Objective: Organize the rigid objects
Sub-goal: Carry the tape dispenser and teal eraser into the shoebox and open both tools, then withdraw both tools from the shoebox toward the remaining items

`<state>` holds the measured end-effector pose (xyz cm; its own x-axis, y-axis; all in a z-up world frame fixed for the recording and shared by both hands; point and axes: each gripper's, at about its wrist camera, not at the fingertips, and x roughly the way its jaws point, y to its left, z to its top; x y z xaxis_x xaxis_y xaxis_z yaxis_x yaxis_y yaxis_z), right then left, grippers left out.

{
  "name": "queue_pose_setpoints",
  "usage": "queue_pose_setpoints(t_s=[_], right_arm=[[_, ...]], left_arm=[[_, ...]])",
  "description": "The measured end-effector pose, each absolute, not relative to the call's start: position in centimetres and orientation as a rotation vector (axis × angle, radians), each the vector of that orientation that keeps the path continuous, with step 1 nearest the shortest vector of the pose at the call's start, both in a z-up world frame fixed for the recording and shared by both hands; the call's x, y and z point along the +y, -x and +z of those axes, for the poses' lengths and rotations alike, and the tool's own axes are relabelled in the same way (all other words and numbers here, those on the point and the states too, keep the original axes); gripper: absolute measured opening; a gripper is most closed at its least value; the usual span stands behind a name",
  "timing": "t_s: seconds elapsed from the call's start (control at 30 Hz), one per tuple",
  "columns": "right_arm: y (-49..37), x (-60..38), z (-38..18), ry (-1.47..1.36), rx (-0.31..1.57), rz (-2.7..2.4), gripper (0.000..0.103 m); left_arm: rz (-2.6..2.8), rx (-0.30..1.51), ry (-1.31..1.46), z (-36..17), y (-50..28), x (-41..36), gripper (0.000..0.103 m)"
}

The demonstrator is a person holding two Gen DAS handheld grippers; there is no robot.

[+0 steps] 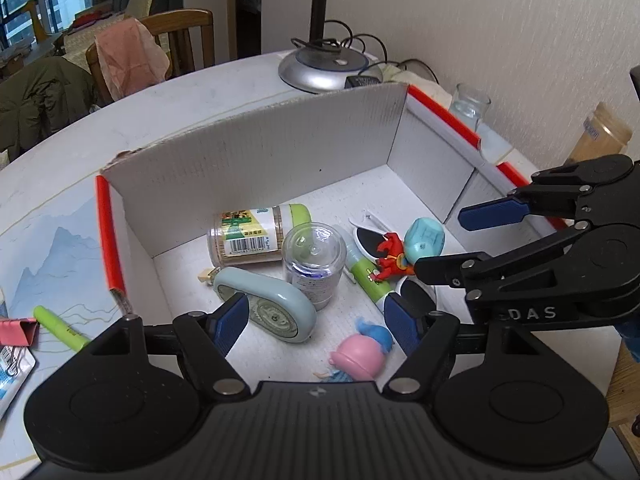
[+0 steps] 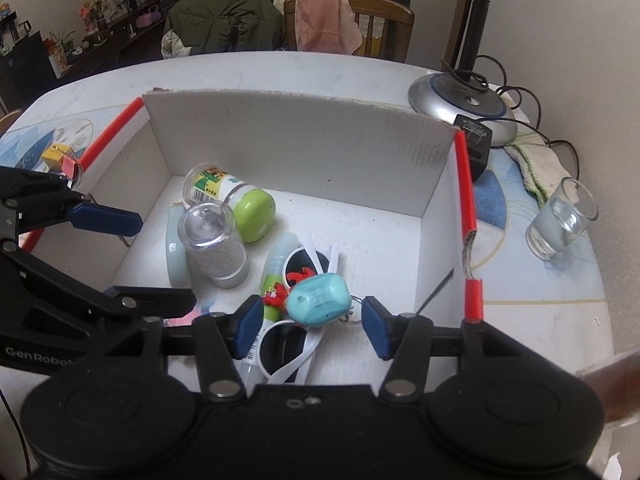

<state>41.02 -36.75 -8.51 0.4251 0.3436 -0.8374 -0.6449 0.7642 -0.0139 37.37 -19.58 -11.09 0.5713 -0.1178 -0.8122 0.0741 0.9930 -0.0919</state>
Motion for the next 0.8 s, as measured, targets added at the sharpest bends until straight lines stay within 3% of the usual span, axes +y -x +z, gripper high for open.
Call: queue_pose_setpoints(t_s=[0.53, 0.8], right_arm=[[-37.7, -37.1, -4.2, 0.291, 0.850, 0.637, 0.065], [-35.7, -36.7, -2.3, 0.263, 0.810, 0.632, 0.075]], left_arm=[[-0.104, 0.825, 0.119, -6.7, -33.4, -17.5, 0.074], [-0.108, 0.768, 0.141, -4.8, -31.2, -16.2, 0.075]])
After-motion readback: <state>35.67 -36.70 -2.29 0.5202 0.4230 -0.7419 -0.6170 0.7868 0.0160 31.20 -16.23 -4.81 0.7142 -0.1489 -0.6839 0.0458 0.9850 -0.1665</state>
